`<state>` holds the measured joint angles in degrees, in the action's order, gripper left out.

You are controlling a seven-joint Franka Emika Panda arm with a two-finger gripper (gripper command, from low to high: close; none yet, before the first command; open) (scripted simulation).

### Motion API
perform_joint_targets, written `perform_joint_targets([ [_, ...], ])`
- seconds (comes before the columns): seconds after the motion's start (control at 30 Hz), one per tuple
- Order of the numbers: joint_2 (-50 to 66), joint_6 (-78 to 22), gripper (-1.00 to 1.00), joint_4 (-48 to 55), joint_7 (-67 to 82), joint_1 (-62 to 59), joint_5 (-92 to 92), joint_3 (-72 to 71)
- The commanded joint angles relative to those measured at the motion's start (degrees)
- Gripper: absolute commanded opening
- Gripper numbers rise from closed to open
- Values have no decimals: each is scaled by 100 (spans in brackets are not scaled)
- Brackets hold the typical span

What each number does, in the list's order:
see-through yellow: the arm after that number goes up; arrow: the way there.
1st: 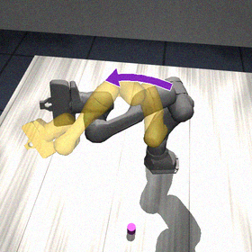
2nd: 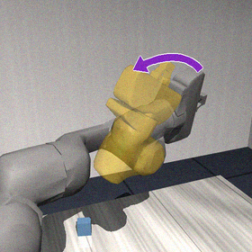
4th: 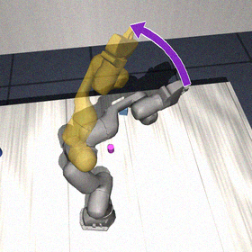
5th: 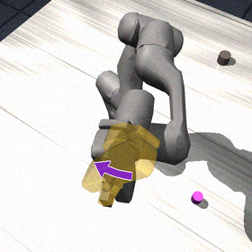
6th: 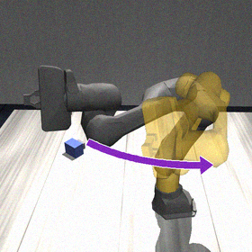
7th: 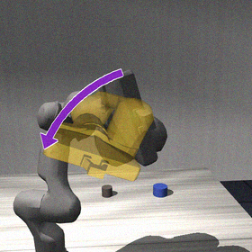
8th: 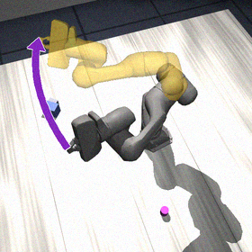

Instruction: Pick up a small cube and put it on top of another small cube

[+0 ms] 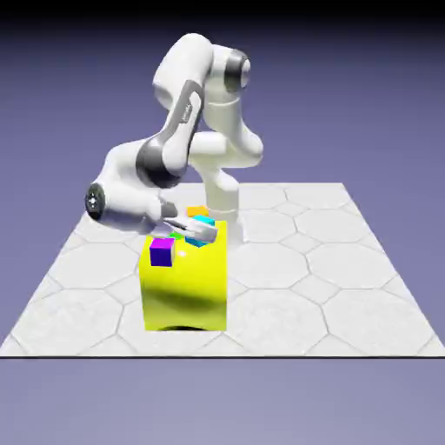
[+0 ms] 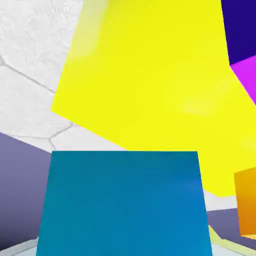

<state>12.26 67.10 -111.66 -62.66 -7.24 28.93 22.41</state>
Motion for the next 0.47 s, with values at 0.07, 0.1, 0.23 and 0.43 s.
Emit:
perform_joint_targets([
  [0.07, -452, -186, -100, -324, -377, -525, -164, 526],
  [0.1, -474, -231, -100, -316, -459, -628, -203, 615],
  [0.23, -671, 257, -100, -938, -441, -521, -182, 526],
  [0.43, -759, 474, 100, -1215, -432, -474, -172, 487],
])
